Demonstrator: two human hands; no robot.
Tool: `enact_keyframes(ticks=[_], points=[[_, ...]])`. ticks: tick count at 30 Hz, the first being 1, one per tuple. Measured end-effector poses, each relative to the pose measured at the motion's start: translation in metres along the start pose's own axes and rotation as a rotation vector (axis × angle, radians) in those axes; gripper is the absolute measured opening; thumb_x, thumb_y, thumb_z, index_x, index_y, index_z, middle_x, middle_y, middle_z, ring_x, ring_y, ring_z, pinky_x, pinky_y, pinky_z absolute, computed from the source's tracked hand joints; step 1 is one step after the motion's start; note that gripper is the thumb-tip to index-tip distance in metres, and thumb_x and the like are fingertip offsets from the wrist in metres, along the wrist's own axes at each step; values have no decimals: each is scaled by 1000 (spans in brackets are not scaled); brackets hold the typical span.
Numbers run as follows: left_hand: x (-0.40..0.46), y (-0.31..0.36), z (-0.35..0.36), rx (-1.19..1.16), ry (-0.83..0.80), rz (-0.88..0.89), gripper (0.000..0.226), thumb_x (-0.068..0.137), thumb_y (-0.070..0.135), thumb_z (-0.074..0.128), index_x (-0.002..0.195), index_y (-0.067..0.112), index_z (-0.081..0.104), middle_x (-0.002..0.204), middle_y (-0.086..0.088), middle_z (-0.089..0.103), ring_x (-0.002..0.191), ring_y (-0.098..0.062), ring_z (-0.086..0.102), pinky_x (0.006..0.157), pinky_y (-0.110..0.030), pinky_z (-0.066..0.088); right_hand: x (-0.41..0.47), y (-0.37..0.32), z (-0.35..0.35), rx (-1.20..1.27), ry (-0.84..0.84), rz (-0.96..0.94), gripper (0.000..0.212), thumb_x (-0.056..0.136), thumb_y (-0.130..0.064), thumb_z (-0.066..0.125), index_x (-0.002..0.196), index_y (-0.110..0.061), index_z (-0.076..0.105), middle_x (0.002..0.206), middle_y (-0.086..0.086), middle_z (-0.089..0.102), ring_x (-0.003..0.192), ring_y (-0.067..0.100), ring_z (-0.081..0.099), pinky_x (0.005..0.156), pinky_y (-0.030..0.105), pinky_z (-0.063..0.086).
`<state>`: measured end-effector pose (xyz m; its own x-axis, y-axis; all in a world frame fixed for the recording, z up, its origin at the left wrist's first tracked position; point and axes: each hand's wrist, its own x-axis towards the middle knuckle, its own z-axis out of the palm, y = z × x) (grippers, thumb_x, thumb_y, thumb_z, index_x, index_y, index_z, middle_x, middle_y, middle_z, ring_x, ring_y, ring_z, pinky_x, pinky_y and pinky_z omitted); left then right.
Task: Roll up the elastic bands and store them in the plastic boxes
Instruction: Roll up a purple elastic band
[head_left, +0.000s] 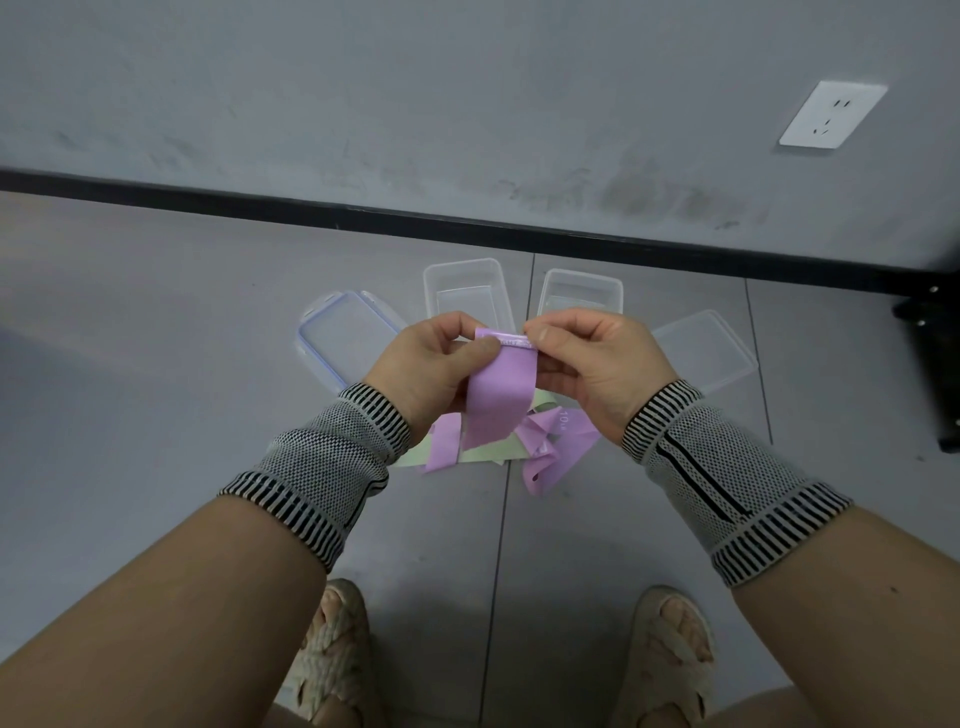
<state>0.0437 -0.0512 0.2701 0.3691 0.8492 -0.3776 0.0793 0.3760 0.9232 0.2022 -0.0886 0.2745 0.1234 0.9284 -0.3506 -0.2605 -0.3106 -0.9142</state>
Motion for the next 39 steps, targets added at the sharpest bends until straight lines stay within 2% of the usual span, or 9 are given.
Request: enact_keyframes(ticks=[10,13,17,25,28,30,34,36,39], points=[[4,-4,1,68,52,-51,21,90,20,61,81,1,60,64,-6,59,56,-16,54,54,-25,52,-2,2,-2,-194,29,-47,5,82,-1,69,82,-5,70,80,18,70,70,26,67,66,31,59],[4,-3,1,16,55,-111,35,89,22,62,100,-11,61,75,-15,60,66,-23,55,58,-28,51,-3,3,-1,-210,45,-64,6,80,1,70,82,-5,69,81,21,70,71,27,68,68,34,60],[2,1,1,-79,28,-153,39,89,23,62,109,-12,59,69,-11,64,57,-18,59,53,-24,52,-1,4,-1,-245,39,-99,14,79,4,71,78,-10,68,80,19,69,75,28,68,74,41,59],[4,0,-3,79,45,-33,12,90,12,60,80,5,61,79,-15,58,69,-23,53,60,-29,51,1,3,-1,-145,-24,-29,13,80,6,67,78,-7,66,74,11,66,67,19,65,67,30,59],[2,-1,-6,230,11,64,11,90,12,60,88,2,64,80,-16,62,73,-22,53,69,-34,46,1,1,-4,-161,-65,62,6,82,1,67,82,-6,67,71,9,63,59,16,59,57,23,55],[1,-1,-5,294,-5,124,8,90,11,60,90,4,65,82,-14,66,73,-18,56,67,-28,47,1,2,-6,-196,-94,98,5,81,0,69,85,-3,69,71,9,64,57,15,58,57,23,54],[2,-3,-4,256,-40,94,13,84,15,68,96,10,64,89,-12,71,74,-13,65,70,-27,53,1,3,-5,-68,-97,137,6,82,4,65,82,-2,66,73,11,62,60,18,57,56,21,53],[2,-6,-5,344,-57,88,9,84,15,68,91,10,65,84,-9,70,72,-14,62,71,-30,52,1,3,-5,-17,-83,151,8,82,5,63,81,-2,65,71,10,61,59,18,55,55,20,52],[3,-4,-5,340,-46,75,13,89,17,63,76,14,65,65,3,61,57,-6,52,57,-19,44,2,3,-7,-21,-66,157,8,82,4,64,80,-4,66,71,9,62,60,16,56,53,21,50]])
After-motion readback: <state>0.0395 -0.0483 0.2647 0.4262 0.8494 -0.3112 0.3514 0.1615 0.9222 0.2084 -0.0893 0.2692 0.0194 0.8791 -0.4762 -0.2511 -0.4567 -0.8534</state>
